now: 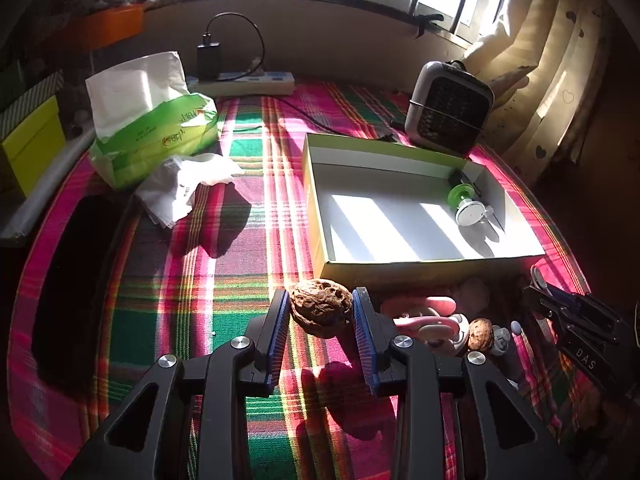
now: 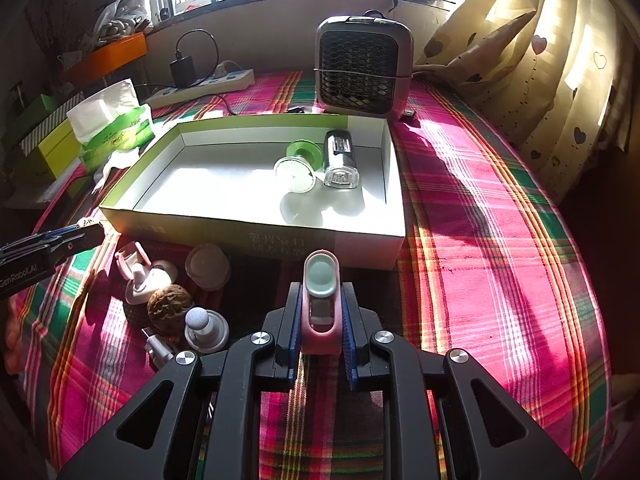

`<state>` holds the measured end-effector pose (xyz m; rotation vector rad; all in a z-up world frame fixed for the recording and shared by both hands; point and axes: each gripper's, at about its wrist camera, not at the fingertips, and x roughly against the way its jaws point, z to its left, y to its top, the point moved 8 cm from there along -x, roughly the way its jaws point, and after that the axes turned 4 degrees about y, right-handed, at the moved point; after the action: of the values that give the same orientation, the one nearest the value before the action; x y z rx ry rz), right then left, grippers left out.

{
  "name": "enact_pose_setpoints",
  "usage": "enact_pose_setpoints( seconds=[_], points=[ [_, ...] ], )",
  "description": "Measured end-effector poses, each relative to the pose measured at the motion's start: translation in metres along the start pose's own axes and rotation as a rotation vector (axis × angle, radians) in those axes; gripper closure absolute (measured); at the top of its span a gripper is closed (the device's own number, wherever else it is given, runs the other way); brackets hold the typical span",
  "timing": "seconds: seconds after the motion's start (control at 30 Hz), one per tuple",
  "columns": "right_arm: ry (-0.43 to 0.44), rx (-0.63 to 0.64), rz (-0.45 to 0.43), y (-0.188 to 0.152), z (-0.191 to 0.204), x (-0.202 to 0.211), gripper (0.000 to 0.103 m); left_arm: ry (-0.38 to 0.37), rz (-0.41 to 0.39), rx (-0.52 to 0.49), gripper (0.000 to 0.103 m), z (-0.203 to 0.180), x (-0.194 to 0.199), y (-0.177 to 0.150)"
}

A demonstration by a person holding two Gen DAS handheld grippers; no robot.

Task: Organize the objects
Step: 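Close the left gripper on the walnut while the right gripper lifts the pink clip, then carry the walnut with the left gripper into the box while the right gripper carries the pink clip there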

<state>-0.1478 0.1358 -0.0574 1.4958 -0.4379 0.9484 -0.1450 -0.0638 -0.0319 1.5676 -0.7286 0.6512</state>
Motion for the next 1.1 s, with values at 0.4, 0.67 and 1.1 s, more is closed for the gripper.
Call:
enact_pose_setpoints(
  seconds=[0.4,0.67,1.1],
  points=[
    [0.059,-0.009,-0.02,0.033,0.009,0.006,0.085,-0.026,-0.028,-0.03,0.074,-0.014,0.005,0.033],
    [0.084,0.018,-0.019,0.057,0.022,-0.005,0.085,-0.038,-0.021,-0.041,0.074,-0.022,-0.011,0.051],
    [0.135,0.027,0.021,0.096,0.04,-0.05,0.085,-0.032,-0.004,-0.079,0.074,-0.031,-0.048,0.079]
  ],
)
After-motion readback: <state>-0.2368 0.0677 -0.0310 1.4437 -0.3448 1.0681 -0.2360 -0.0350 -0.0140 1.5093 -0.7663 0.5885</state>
